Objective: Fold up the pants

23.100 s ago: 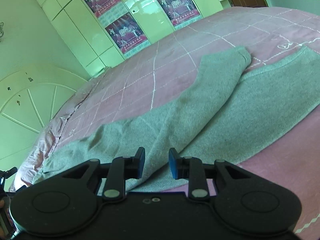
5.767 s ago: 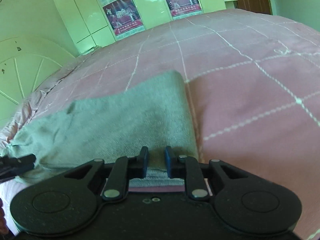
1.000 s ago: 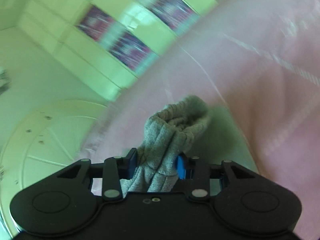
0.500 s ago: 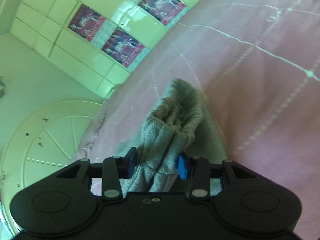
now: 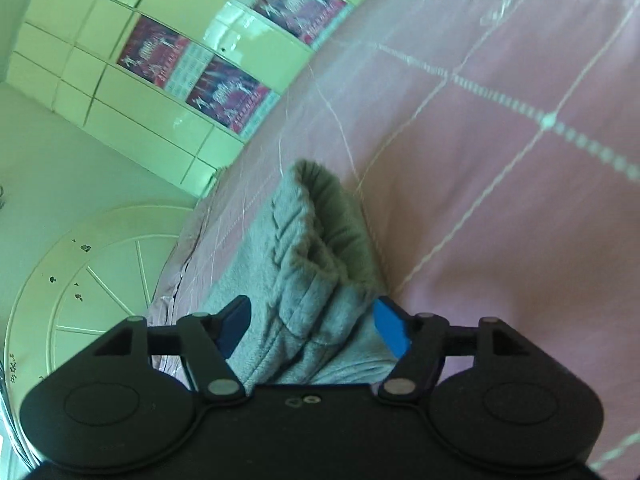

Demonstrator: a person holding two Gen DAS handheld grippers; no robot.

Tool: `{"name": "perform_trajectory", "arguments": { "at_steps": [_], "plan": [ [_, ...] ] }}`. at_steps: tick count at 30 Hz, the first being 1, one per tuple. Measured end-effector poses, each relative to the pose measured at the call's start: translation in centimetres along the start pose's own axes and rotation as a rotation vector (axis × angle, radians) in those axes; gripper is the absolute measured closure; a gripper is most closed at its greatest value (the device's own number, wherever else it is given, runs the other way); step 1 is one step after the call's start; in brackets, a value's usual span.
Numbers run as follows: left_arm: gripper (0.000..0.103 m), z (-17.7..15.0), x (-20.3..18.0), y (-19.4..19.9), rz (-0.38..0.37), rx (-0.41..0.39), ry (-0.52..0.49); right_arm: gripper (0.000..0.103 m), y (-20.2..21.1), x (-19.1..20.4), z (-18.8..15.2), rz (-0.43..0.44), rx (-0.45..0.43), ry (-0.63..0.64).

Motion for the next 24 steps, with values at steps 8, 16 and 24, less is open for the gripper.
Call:
{"name": "perform_trajectory", "arguments": {
  "at_steps": [8, 16, 24],
  "plan": [
    [0.000, 3.3, 0.8, -1.2, -0.176, 0.037, 0.190, 0.034, -0.8, -2.5, 0.8, -0.007, 0.047, -0.031],
    [0.000, 6.1, -5.3, -10.5, -0.466, 0.327, 0.278, 0.031, -4.7, -1.2, 0.9, 0.038, 0.171, -0.044],
    [0.000, 6.0, -6.8, -13.6, -0.492, 0.382, 0.278, 0.031, -6.5, -1.4, 1.3, 0.065, 0.227, -0.075]
  ]
}}
Point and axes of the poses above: each gripper's, at about its wrist camera, not at the fingertips, and y roughly against the way its jaws point, x to its left, z to its top, the point moved 10 cm from there along -y, roughly the way its jaws point, and after that the axes turned 3 degrees about z, right-handed, at the moved point
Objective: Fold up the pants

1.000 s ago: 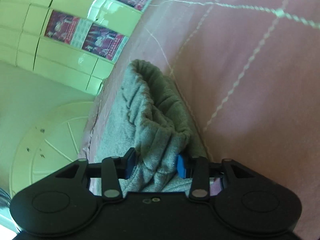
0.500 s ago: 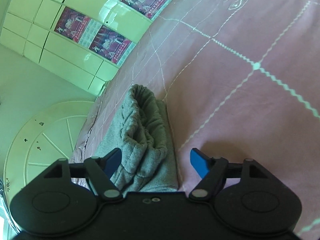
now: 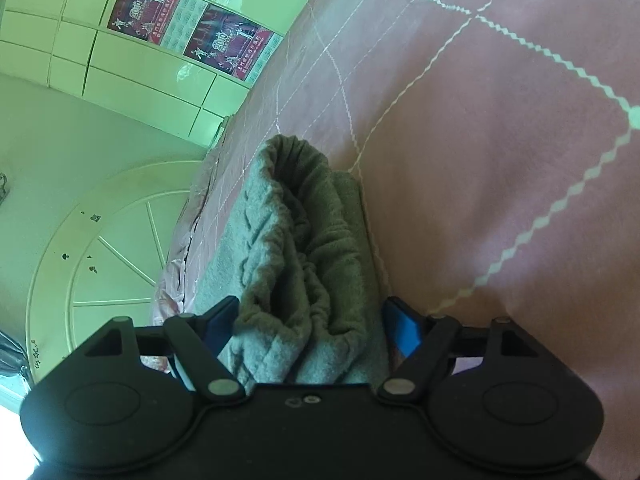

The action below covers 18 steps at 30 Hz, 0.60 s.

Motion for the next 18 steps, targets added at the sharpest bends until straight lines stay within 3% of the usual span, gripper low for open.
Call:
{"name": "perform_trajectory", "arguments": {
  "at_steps": [7, 10, 14, 15, 16, 18],
  "plan": [
    [0.003, 1.1, -0.9, -2.1, 0.013, 0.031, -0.047, 0.031, -1.3, 0.1, 1.0, 0.033, 0.041, -0.018],
    [0.033, 1.8, -1.0, -3.2, -0.010, 0.061, -0.038, 0.032, -1.8, -0.1, 1.4, 0.049, 0.063, -0.028],
    [0.035, 1.7, -1.2, -4.3, -0.110, 0.084, 0.013, 0.030, -2.9, 0.5, 1.4, 0.045, 0.135, 0.003],
    [0.045, 1.7, -1.2, -4.5, -0.122, 0.085, 0.018, 0.033, -3.1, 0.6, 1.3, 0.040, 0.149, 0.010],
    [0.051, 1.6, -1.1, -4.8, -0.125, 0.085, 0.021, 0.052, -3.4, 0.9, 1.2, 0.022, 0.162, 0.034],
    [0.064, 1.5, -0.8, -4.7, -0.149, 0.059, 0.041, 0.063, -3.4, 1.4, 1.0, 0.000, 0.173, 0.080]
  ]
}}
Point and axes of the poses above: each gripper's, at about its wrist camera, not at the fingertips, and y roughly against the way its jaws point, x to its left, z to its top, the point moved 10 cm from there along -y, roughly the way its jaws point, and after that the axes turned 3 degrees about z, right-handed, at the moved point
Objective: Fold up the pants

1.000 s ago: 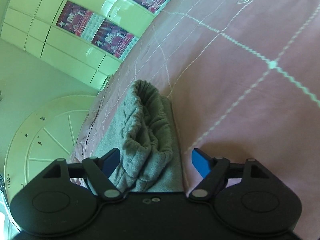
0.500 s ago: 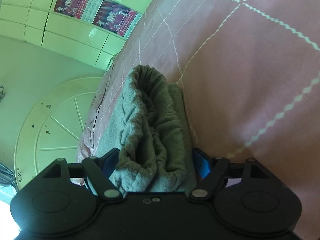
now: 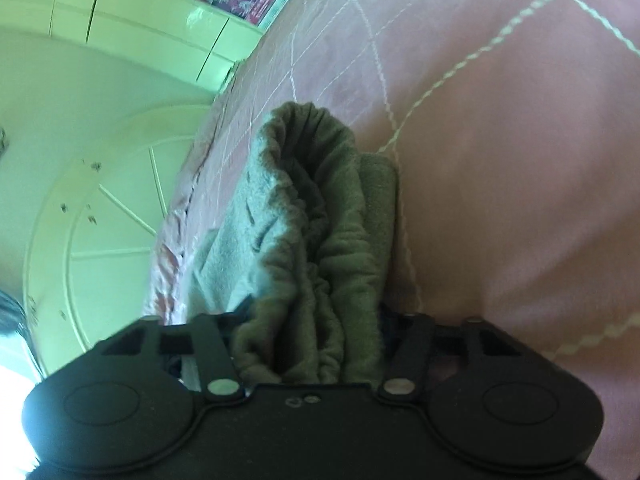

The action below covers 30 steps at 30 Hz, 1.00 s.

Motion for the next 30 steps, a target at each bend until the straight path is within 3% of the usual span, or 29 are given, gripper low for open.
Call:
{"name": "perform_trajectory", "arguments": {
  "at_steps": [3, 8, 14, 17, 18, 19, 20, 21, 24, 30],
  "plan": [
    [0.077, 0.1, -0.5, 1.0, -0.064, -0.053, 0.020, 0.067, 0.7, 1.7, 0.3, 0.015, -0.016, 0.032],
    [0.078, 3.6, -2.4, 3.2, -0.099, -0.136, -0.029, 0.068, -0.5, 6.8, 3.2, 0.099, -0.017, 0.122],
    [0.078, 13.1, -1.1, 5.0, -0.057, -0.241, -0.070, 0.068, -7.3, 10.9, 10.2, 0.156, 0.013, 0.175],
    [0.078, 17.5, 0.5, 4.6, -0.027, -0.265, -0.081, 0.068, -11.2, 10.9, 13.3, 0.161, 0.023, 0.171],
    [0.077, 18.5, 1.4, 4.0, -0.011, -0.264, -0.087, 0.063, -12.7, 10.1, 13.9, 0.160, 0.036, 0.163],
    [0.075, 19.1, 2.8, 3.0, 0.008, -0.251, -0.070, 0.049, -14.2, 8.5, 14.5, 0.131, 0.049, 0.141],
    [0.052, 19.4, 5.0, 1.5, 0.062, -0.235, -0.045, 0.033, -16.2, 5.7, 14.7, 0.022, 0.066, 0.092],
    [0.027, 19.3, 7.8, 0.0, 0.193, -0.214, -0.039, 0.034, -17.5, 3.4, 14.3, -0.056, 0.086, 0.069],
    [0.027, 18.5, 8.2, -0.9, 0.183, -0.325, -0.163, 0.030, -17.2, 3.4, 14.2, 0.033, -0.002, 0.121],
    [0.025, 19.2, 8.3, -0.5, 0.183, -0.330, -0.173, 0.030, -16.3, 3.2, 13.2, 0.069, -0.051, 0.179]
  ]
}}
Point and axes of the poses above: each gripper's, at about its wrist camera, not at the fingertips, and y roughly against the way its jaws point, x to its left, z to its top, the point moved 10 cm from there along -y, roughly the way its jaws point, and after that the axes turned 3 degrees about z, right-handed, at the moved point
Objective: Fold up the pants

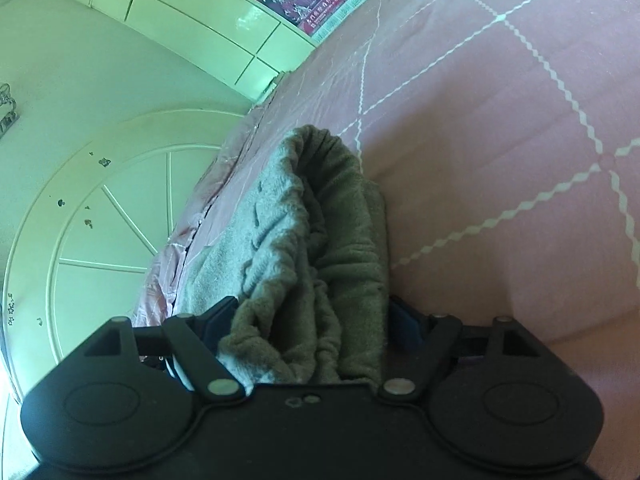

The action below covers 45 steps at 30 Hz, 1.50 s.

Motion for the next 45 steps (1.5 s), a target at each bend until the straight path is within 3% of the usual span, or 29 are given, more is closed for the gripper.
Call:
{"name": "perform_trajectory", "arguments": {
  "at_steps": [9, 11, 13, 14, 19, 22, 26, 29, 33, 35, 40, 45],
  "plan": [
    [0.024, -2.0, 0.2, 3.3, 0.048, 0.001, -0.038, 0.029, 1.4, 0.6, 0.2, -0.028, -0.011, -0.050],
    [0.021, -2.7, 0.0, 4.6, 0.063, -0.006, -0.051, 0.024, 3.1, 0.6, -0.3, -0.049, -0.034, -0.068],
    [0.009, -3.7, -0.2, 6.6, 0.089, -0.016, -0.078, 0.006, 5.5, 1.2, -1.1, -0.076, -0.063, -0.029],
    [0.000, -4.3, 0.0, 8.0, 0.122, -0.025, -0.101, 0.006, 6.9, 1.6, -1.6, -0.101, -0.073, 0.000],
    [0.000, -6.4, 0.6, 16.0, 0.294, -0.097, -0.103, 0.006, 13.1, 4.9, -5.4, -0.146, -0.113, 0.150],
    [0.000, -8.0, 0.6, 20.5, 0.383, -0.119, -0.088, 0.006, 16.8, 7.2, -7.3, -0.255, -0.192, 0.260],
    [0.000, -10.5, -2.2, 26.3, 0.391, -0.194, -0.110, 0.006, 20.7, 11.1, -11.5, -0.333, -0.260, 0.440],
    [0.000, -12.3, -5.6, 29.8, 0.395, -0.250, -0.142, 0.006, 22.4, 13.6, -14.1, -0.321, -0.285, 0.464],
    [0.000, -14.2, -10.4, 33.8, 0.406, -0.319, -0.198, 0.006, 23.1, 15.5, -17.3, -0.347, -0.196, 0.457],
    [0.000, -15.0, -12.5, 35.5, 0.416, -0.343, -0.228, 0.006, 24.0, 16.9, -18.3, -0.354, -0.238, 0.464],
    [0.000, -17.9, -16.7, 38.1, 0.361, -0.296, -0.302, 0.006, 25.2, 19.9, -22.0, -0.324, -0.250, 0.534],
    [0.000, -20.9, -18.0, 40.1, 0.402, -0.306, -0.304, 0.006, 26.2, 21.2, -25.7, -0.323, -0.281, 0.563]
  ]
}}
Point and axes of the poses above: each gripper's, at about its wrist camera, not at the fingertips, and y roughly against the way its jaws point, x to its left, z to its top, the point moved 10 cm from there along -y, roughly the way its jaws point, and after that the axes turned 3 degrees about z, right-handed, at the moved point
